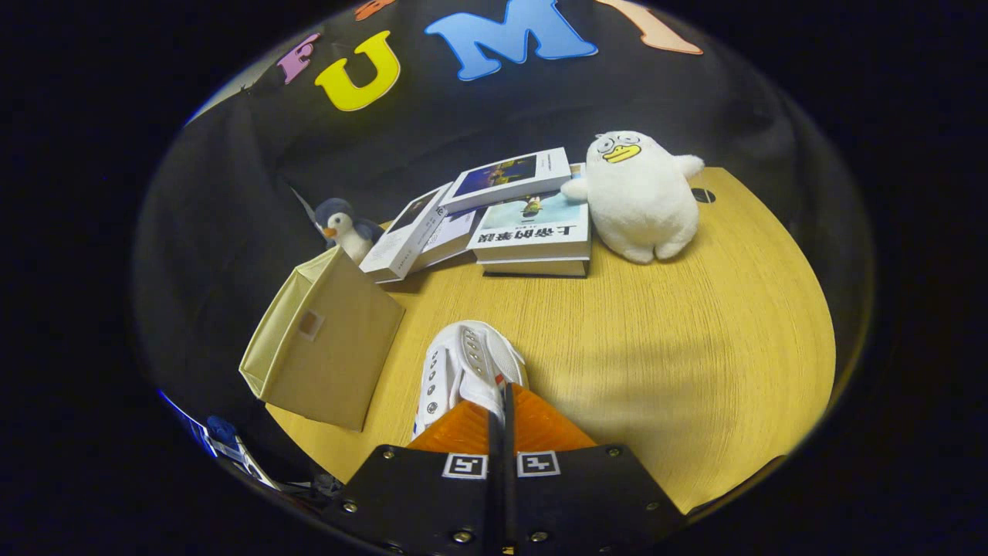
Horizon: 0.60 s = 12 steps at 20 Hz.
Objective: Open the storage box then place both shoes into the box .Put the left shoe in first, then the right shoe, with the right side of both shoes facing outward in a uniform manner.
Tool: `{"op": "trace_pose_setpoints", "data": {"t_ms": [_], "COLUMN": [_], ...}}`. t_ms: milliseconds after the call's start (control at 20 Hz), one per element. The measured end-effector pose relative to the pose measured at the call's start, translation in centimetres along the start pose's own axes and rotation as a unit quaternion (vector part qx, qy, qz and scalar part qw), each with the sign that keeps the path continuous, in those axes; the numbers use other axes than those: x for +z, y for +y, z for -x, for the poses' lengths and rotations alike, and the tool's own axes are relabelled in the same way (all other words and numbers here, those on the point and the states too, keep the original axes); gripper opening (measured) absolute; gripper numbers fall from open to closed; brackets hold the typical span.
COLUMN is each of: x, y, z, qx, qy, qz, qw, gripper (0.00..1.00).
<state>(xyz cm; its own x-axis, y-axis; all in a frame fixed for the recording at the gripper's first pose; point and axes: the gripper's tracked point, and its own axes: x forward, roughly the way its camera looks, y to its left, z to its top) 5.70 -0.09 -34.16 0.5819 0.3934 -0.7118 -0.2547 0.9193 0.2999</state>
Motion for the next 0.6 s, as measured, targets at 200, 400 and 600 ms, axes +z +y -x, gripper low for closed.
{"op": "trace_pose_setpoints", "data": {"t_ms": [200, 400, 600], "x": [3.5, 6.8, 8.8], "y": [3.3, 7.3, 12.5], "z": [2.0, 3.7, 4.5], "qx": [0.014, 0.032, 0.055], "qy": [-0.023, -0.042, -0.055], "qz": [0.011, 0.026, 0.029], "qw": [1.0, 0.998, 0.997], "gripper": [0.0, 0.0, 0.0]}}
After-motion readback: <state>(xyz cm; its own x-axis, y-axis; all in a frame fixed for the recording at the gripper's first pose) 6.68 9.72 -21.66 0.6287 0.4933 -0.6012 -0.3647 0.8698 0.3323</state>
